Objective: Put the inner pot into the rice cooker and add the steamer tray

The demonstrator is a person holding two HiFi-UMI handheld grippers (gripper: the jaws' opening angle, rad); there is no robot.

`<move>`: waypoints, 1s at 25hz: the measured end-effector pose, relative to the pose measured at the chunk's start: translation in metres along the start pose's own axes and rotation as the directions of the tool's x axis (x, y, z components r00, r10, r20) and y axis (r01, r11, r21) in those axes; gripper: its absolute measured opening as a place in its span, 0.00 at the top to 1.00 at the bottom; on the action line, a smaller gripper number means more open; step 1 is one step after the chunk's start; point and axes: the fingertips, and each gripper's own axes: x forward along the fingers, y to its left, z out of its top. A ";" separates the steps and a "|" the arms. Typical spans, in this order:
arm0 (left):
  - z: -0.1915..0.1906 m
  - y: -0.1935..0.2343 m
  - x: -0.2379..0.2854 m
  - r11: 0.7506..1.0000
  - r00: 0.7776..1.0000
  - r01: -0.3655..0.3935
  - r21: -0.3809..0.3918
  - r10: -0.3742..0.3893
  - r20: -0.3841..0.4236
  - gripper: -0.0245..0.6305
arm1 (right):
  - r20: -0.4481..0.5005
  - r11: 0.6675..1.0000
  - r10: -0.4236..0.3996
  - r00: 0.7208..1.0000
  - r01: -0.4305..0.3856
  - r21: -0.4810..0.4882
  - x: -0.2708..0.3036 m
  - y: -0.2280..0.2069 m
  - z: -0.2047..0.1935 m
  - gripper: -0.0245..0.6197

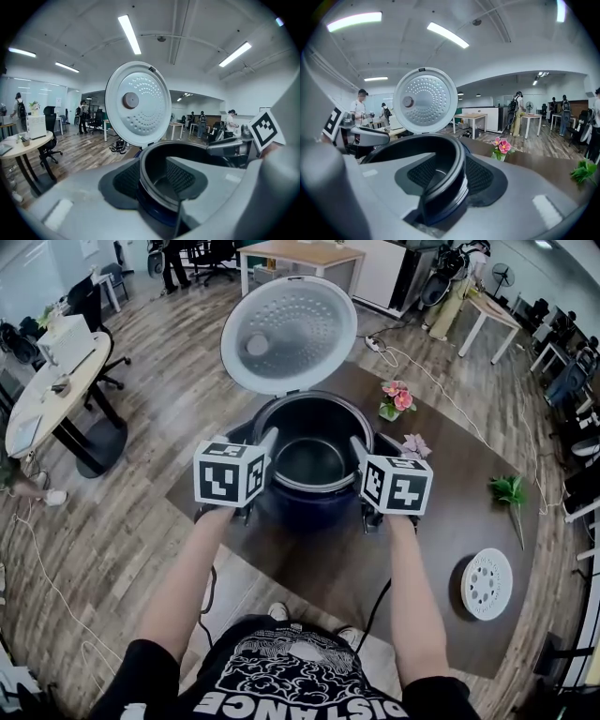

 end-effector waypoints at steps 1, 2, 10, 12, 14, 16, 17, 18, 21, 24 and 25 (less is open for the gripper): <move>0.003 -0.002 -0.002 1.000 1.000 -0.001 0.002 0.001 0.009 0.71 | 0.013 1.000 0.005 1.000 -0.005 0.013 -0.003 -0.001 0.002 0.65; 0.006 -0.004 -0.003 1.000 1.000 0.000 0.005 0.000 0.017 0.71 | 0.021 1.000 0.007 1.000 -0.007 0.022 -0.007 -0.002 0.003 0.65; 0.032 -0.041 -0.005 0.997 0.995 0.072 0.033 -0.074 0.071 0.67 | 0.078 0.999 -0.027 0.997 0.024 0.038 -0.041 -0.021 0.010 0.62; 0.035 -0.059 -0.003 0.994 0.992 0.095 0.047 -0.099 0.074 0.66 | 0.085 0.999 -0.038 0.996 0.035 0.036 -0.052 -0.030 0.009 0.61; 0.038 -0.079 0.000 0.991 0.989 0.122 0.064 -0.126 0.076 0.65 | 0.092 0.998 -0.057 0.994 0.053 0.038 -0.064 -0.041 0.007 0.60; 0.040 -0.100 0.003 0.985 0.985 0.150 0.083 -0.156 0.076 0.64 | 0.099 0.996 -0.078 0.992 0.074 0.046 -0.078 -0.053 0.006 0.59; 0.041 -0.109 0.005 0.982 0.983 0.163 0.094 -0.170 0.074 0.64 | 0.103 0.995 -0.088 0.991 0.083 0.052 -0.085 -0.059 0.005 0.58; 0.041 -0.119 0.007 0.979 0.980 0.176 0.103 -0.183 0.073 0.63 | 0.108 0.994 -0.096 0.990 0.090 0.057 -0.091 -0.064 0.005 0.57; 0.043 -0.147 0.011 0.970 0.972 0.213 0.119 -0.223 0.071 0.62 | 0.121 0.991 -0.122 0.985 0.114 0.073 -0.111 -0.081 0.003 0.55; 0.045 -0.180 0.016 0.958 0.961 0.257 0.127 -0.267 0.069 0.60 | 0.127 0.986 -0.153 0.980 0.143 0.088 -0.133 -0.101 -0.003 0.54; 0.044 -0.191 0.018 0.953 0.957 0.273 0.131 -0.283 0.066 0.59 | 0.128 0.984 -0.163 0.978 0.152 0.095 -0.140 -0.108 -0.005 0.53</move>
